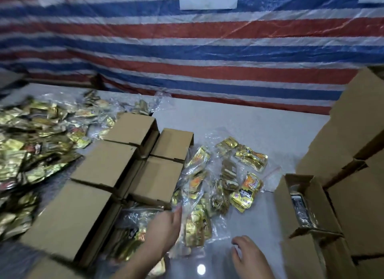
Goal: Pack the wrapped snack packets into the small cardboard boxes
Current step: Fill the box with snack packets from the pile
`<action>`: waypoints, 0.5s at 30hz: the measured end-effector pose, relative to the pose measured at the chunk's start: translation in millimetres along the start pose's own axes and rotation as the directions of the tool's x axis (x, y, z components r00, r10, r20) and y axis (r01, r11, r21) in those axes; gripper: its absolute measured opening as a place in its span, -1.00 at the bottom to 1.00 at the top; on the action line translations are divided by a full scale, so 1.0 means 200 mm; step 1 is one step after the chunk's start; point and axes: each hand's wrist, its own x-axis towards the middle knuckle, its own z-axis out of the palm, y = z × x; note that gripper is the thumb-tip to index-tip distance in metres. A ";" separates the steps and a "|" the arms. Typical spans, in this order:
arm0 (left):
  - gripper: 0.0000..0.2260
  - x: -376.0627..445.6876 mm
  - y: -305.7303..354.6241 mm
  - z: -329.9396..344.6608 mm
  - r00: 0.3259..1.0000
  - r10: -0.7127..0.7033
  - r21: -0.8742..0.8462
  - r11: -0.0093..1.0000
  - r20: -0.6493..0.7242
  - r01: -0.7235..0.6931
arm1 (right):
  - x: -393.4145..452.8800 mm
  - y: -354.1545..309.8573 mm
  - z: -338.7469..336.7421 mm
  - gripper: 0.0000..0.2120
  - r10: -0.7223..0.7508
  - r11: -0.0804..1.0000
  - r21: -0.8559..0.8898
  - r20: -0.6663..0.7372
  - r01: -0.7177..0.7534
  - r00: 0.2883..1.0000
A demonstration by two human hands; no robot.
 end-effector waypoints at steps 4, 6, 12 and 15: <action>-0.61 0.08 -0.19 -0.29 0.950 0.146 0.175 0.979 -0.275 -0.100 | 0.14 -0.21 0.04 -0.81 -0.105 0.994 0.020 0.080 0.103 0.991; -0.63 0.07 -0.32 -0.40 0.962 0.044 0.285 0.958 -0.271 0.036 | 0.18 -0.34 0.06 -0.82 -0.174 0.985 0.019 0.120 0.173 0.977; -0.30 -0.27 -0.77 -0.49 0.934 -0.215 0.359 0.880 -0.285 0.312 | 0.14 -0.60 0.17 -0.81 -0.277 0.961 0.046 0.186 0.273 0.943; -0.09 -0.52 -0.92 -0.40 0.918 -0.352 0.364 0.843 -0.183 0.396 | 0.05 -0.67 0.24 -0.76 -0.293 0.955 0.039 0.261 0.293 0.920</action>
